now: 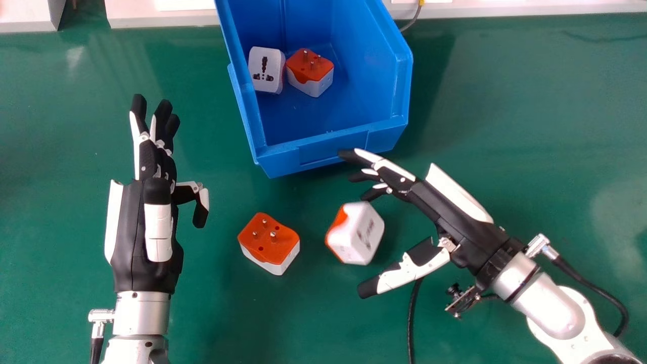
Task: Pick all objects and put in blue box
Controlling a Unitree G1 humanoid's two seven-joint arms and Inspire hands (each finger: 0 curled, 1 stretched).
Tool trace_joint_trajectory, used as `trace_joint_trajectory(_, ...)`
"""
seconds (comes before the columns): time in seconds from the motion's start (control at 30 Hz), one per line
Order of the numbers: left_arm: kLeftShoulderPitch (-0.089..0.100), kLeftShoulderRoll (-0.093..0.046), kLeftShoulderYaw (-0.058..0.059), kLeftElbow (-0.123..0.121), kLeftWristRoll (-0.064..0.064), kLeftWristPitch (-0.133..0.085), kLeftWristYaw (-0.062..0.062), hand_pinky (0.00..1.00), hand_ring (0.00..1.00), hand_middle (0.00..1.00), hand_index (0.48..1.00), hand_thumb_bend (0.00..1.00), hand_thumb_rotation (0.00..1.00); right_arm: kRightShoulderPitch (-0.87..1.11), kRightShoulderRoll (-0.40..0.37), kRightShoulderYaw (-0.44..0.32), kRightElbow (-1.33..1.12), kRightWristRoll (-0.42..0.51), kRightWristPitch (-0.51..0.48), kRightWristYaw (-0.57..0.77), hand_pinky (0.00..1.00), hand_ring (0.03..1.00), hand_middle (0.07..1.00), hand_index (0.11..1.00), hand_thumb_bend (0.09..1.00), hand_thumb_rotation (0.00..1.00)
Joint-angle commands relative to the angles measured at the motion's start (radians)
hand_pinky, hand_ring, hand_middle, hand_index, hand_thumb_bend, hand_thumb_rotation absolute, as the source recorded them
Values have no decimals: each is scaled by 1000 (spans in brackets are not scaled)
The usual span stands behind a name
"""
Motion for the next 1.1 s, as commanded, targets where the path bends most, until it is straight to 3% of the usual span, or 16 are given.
trace_joint_trajectory(0.0,-9,8,1,-3,4,-14,-5,0,1000,1000,975,1000,1000,-14,-21,-13,-32,20,-53,-13,473,613,771,818,1000,225)
trace_joint_trajectory(0.3,-18,11,1,5,7,-13,-3,0,1000,1000,974,1000,1000,10,-85,-55,-155,151,-151,26,379,484,688,784,1000,262)
trace_joint_trajectory(0.57,-26,10,-1,4,2,-14,-10,0,1000,1000,974,1000,1000,-2,-59,-45,-99,304,-113,204,408,573,696,773,1000,285)
trace_joint_trajectory(0.67,-29,11,1,12,2,-17,-10,0,1000,1000,973,1000,1000,-2,-50,-53,-79,304,-101,238,478,630,717,775,1000,277)
trace_joint_trajectory(0.77,-23,10,2,6,0,-18,-11,0,1000,1000,972,1000,1000,-1,-55,-54,-71,240,-92,216,563,686,741,778,1000,270)
trace_joint_trajectory(0.93,-19,8,1,4,6,-20,-5,0,1000,1000,972,1000,1000,-8,-50,-55,-67,211,-80,216,685,772,799,797,1000,267)
trace_joint_trajectory(1.07,-19,5,0,8,8,-24,-2,0,1000,1000,972,1000,1000,-20,-24,-45,-37,194,-54,223,723,799,826,813,1000,265)
